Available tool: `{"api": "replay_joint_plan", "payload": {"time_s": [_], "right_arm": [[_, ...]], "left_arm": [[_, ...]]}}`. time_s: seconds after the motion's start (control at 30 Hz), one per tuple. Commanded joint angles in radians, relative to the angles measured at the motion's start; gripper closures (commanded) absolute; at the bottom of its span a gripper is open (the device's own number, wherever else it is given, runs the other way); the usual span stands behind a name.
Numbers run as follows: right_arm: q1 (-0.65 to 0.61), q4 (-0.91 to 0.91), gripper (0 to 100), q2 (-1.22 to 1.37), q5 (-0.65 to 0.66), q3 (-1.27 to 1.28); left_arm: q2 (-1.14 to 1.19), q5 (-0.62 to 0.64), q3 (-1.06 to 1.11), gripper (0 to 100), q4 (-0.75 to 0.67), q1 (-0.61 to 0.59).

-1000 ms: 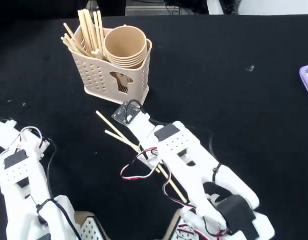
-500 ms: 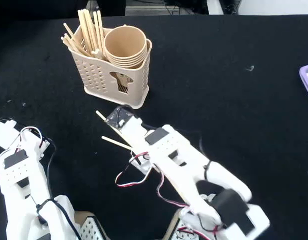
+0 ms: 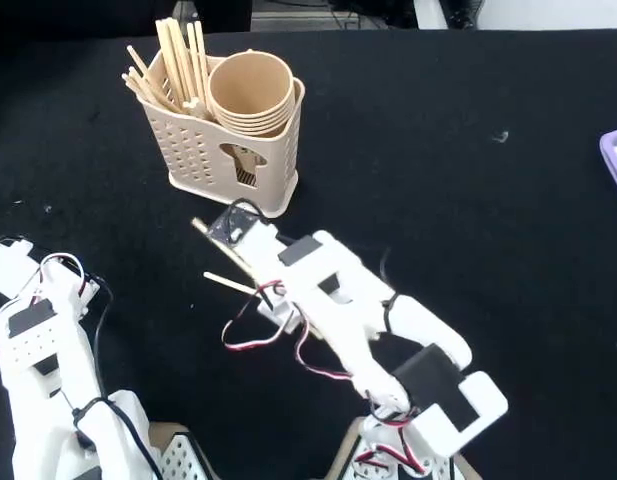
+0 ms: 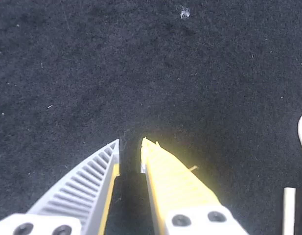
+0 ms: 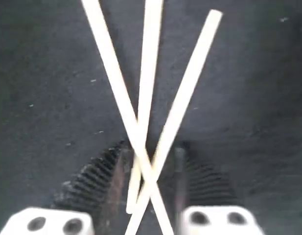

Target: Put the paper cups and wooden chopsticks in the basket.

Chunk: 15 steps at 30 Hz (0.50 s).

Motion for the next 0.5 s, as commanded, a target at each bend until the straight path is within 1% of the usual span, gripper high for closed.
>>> {"api": "replay_joint_plan", "payload": {"time_s": [0.0,0.27,0.47], "right_arm": [[-0.011,0.028,98.8,-0.018,0.018,-0.036],[0.017,0.132,98.8,-0.286,0.02,-0.058],[0.066,0.153,98.8,-0.466,0.02,-0.054]], "left_arm": [[-0.02,0.009,-0.035,92,-0.012,-0.008],[-0.02,0.009,-0.035,92,-0.012,-0.012],[-0.02,0.009,-0.035,92,-0.012,-0.013]]}}
